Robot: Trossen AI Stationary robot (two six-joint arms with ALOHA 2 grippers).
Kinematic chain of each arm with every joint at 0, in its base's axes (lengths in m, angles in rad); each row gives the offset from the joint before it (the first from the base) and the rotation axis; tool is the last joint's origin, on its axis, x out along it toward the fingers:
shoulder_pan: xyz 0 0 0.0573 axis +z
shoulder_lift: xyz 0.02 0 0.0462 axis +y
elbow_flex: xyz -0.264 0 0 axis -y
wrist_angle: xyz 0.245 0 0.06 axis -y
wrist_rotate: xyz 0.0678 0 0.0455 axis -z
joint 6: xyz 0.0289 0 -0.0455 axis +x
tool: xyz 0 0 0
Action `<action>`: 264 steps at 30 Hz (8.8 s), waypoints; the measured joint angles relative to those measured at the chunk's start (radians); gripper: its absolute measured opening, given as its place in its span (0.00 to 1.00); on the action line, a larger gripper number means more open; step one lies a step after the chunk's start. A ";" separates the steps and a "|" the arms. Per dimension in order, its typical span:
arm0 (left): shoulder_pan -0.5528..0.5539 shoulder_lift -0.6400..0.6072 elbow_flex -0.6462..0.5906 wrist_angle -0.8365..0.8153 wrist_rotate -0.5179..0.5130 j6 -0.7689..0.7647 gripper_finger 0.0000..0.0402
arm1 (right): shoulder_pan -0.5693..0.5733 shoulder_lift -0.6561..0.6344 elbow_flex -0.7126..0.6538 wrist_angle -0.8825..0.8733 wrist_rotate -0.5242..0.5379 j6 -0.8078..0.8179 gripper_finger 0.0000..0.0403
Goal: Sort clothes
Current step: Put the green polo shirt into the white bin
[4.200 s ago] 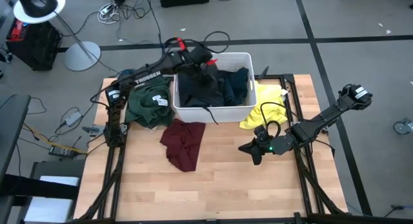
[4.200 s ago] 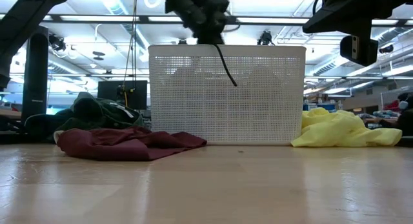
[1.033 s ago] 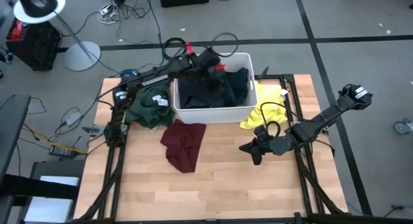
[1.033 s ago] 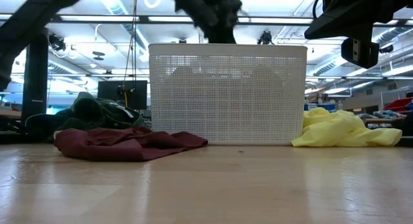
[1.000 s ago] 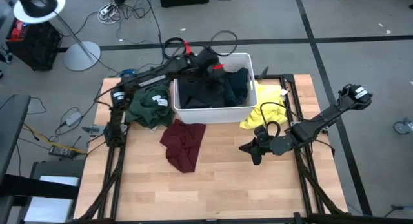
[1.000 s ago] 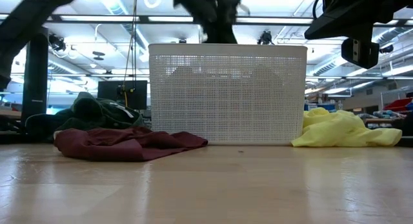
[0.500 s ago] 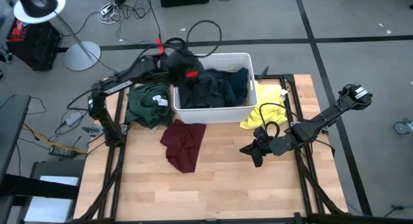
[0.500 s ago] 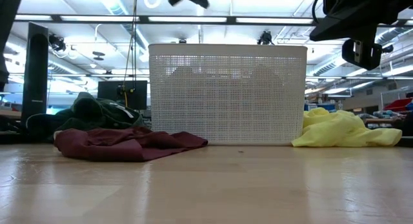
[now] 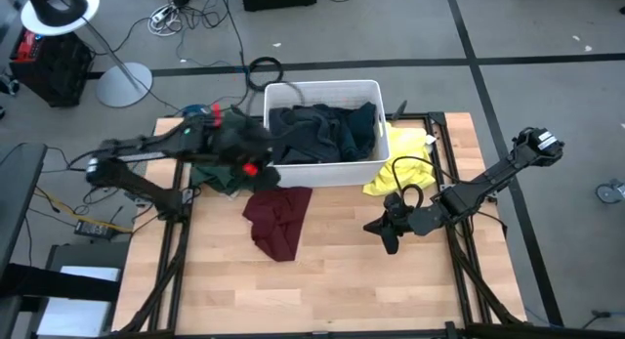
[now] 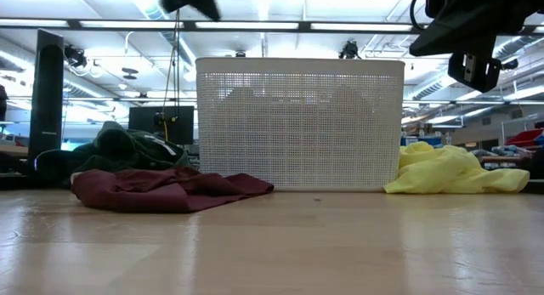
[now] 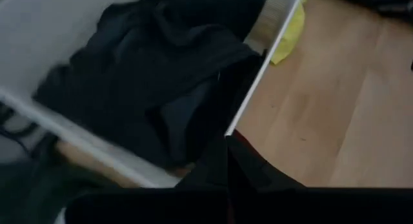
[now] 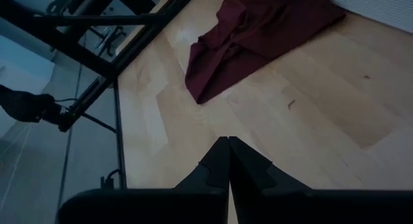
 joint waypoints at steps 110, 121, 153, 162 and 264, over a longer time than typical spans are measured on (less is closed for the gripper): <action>0.388 -0.254 0.132 0.201 -0.056 -0.067 0.00 | -0.107 0.000 0.000 -0.004 0.025 -0.043 0.01; 0.389 0.116 0.615 0.559 0.187 0.185 0.00 | -0.107 0.000 0.000 0.006 0.025 -0.041 0.01; 0.379 0.472 0.352 0.145 0.298 0.240 0.02 | -0.106 0.000 0.000 0.041 0.027 -0.037 0.02; 0.389 0.470 0.081 0.288 0.285 0.194 0.16 | -0.106 0.000 0.000 0.047 0.027 -0.006 0.01; 0.140 -0.455 -0.998 0.729 0.263 0.029 0.59 | -0.174 0.000 0.000 0.086 0.106 0.099 0.02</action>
